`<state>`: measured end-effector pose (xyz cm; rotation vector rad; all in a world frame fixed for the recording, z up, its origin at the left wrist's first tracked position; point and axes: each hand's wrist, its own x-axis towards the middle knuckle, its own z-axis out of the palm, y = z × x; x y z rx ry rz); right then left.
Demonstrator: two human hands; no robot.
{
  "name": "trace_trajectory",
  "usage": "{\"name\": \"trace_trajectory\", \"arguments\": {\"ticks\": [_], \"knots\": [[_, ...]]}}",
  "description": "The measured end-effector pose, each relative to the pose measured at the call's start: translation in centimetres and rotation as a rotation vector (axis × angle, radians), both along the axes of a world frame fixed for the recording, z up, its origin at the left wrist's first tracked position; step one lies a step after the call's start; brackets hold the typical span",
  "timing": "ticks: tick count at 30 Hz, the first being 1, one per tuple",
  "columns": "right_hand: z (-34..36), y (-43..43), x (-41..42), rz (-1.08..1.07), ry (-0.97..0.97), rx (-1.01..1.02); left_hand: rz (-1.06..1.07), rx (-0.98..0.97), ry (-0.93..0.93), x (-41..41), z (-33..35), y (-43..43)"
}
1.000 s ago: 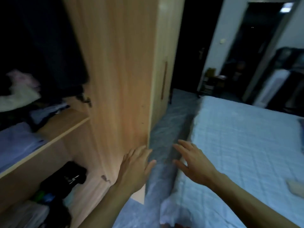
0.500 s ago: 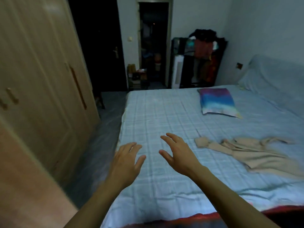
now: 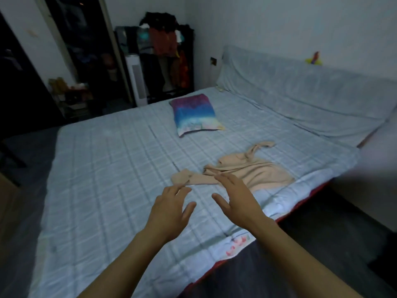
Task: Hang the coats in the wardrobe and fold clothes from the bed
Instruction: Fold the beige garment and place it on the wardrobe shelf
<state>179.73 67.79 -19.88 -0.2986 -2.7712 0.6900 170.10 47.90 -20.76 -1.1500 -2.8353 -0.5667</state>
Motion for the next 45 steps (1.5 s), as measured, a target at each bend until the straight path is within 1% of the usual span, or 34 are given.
{"name": "trace_trajectory", "arguments": {"ticks": [5,7,10,16,20,25,30,36,42,45], "knots": [[-1.5,6.9,0.2,-0.154,-0.118,0.044,-0.212,-0.106,0.136,-3.2,-1.9,9.3],[-1.5,9.3,0.0,-0.226,-0.154,0.051,-0.291,-0.103,0.137,-4.7,-2.8,12.6],[-1.0,12.7,-0.2,-0.291,-0.209,0.069,-0.354,-0.054,0.118,-6.7,-3.4,17.3],[-0.2,19.9,0.6,-0.434,-0.184,0.104,-0.471,-0.082,0.135,-8.3,-4.1,25.1],[-1.7,24.5,0.8,-0.485,-0.187,0.063,-0.5,-0.099,0.113,-8.9,-4.8,30.1],[-4.6,31.7,0.2,-0.436,-0.184,0.01,-0.465,-0.149,0.092,-9.1,-6.3,36.5],[-6.0,41.2,-1.1,-0.324,-0.16,-0.029,-0.328,-0.243,0.06,-8.9,-6.3,43.9],[-6.3,51.1,-2.1,-0.216,-0.199,-0.024,-0.213,-0.222,0.06,-7.5,-4.3,52.0],[-7.1,55.4,-6.2,-0.134,-0.215,-0.055,-0.12,-0.217,0.024,-10.3,-5.1,55.0],[-7.6,56.6,-8.9,-0.103,-0.237,-0.004,-0.089,-0.174,-0.001,-13.3,-6.2,55.7]]}}
